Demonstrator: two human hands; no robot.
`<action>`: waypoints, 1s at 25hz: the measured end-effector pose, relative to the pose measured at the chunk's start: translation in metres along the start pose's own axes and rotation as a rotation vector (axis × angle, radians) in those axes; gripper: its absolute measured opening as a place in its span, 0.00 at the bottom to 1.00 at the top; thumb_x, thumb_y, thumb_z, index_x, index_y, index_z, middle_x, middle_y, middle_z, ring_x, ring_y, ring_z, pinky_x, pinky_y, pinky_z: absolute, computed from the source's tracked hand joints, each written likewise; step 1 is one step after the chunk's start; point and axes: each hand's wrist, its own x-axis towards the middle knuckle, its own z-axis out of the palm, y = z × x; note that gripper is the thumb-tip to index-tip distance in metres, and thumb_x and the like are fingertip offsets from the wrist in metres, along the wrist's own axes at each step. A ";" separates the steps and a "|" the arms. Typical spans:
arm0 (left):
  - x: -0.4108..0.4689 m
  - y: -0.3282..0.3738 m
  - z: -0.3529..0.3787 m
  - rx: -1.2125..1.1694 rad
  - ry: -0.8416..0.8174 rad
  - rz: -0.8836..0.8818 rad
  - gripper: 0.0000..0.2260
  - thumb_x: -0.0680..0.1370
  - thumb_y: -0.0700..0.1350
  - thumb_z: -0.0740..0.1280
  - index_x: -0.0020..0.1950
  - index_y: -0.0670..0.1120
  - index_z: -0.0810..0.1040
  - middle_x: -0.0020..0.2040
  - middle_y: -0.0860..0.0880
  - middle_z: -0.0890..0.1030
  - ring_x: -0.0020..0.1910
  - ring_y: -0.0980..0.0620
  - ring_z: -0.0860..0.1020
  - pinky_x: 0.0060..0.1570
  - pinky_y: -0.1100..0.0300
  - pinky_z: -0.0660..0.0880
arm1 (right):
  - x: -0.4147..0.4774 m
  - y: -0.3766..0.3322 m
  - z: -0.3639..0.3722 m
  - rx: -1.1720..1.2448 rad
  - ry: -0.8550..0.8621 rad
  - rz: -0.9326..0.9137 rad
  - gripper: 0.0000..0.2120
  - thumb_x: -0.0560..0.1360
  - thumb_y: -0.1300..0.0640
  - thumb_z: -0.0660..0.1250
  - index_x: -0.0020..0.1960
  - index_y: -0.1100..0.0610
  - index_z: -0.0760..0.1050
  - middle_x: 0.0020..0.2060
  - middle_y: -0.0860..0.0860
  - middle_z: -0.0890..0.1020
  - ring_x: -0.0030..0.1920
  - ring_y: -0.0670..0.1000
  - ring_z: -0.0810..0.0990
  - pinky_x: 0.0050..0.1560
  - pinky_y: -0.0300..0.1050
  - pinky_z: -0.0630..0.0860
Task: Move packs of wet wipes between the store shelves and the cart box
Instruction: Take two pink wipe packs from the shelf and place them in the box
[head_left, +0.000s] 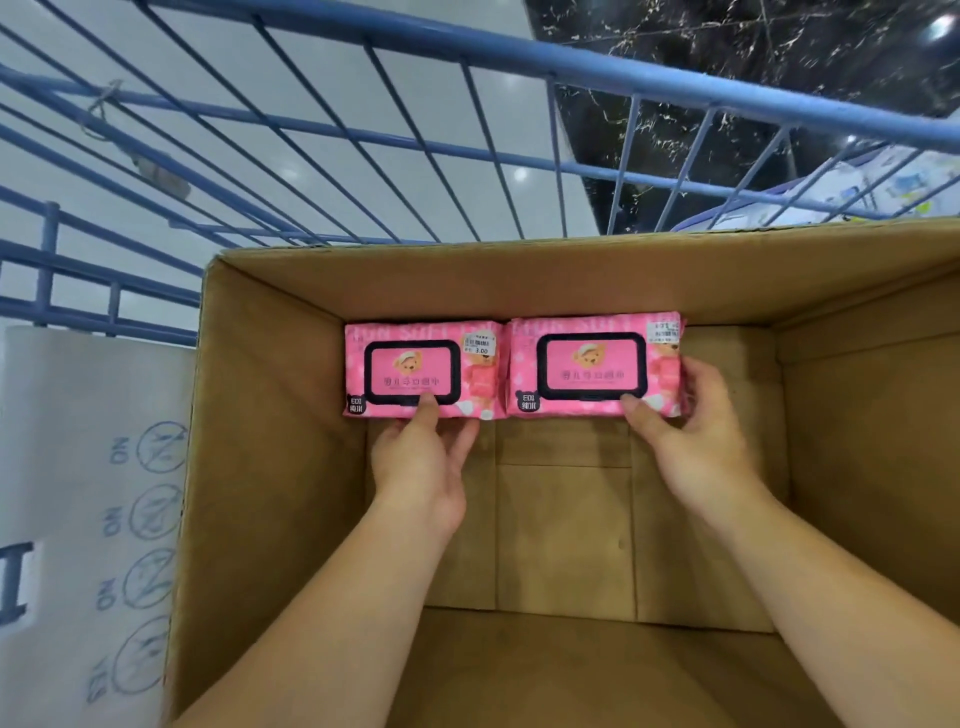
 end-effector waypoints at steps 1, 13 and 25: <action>0.001 0.002 0.003 0.008 -0.019 -0.024 0.13 0.82 0.42 0.67 0.68 0.46 0.76 0.61 0.43 0.83 0.55 0.47 0.84 0.57 0.48 0.82 | -0.001 0.003 0.001 -0.024 0.010 -0.009 0.28 0.75 0.60 0.74 0.71 0.49 0.68 0.50 0.34 0.76 0.48 0.31 0.76 0.46 0.24 0.69; -0.047 0.017 -0.007 0.881 -0.225 0.029 0.27 0.82 0.62 0.59 0.78 0.49 0.68 0.69 0.48 0.76 0.67 0.47 0.74 0.69 0.46 0.70 | -0.032 -0.039 -0.023 0.102 -0.046 0.166 0.21 0.83 0.44 0.60 0.73 0.51 0.69 0.55 0.43 0.75 0.56 0.44 0.72 0.57 0.42 0.65; -0.282 0.058 0.005 1.025 -0.521 0.524 0.25 0.84 0.56 0.59 0.79 0.48 0.65 0.75 0.52 0.70 0.67 0.58 0.68 0.63 0.61 0.61 | -0.207 -0.166 -0.133 0.186 0.038 0.081 0.22 0.83 0.50 0.60 0.76 0.55 0.67 0.62 0.46 0.73 0.63 0.45 0.71 0.71 0.46 0.67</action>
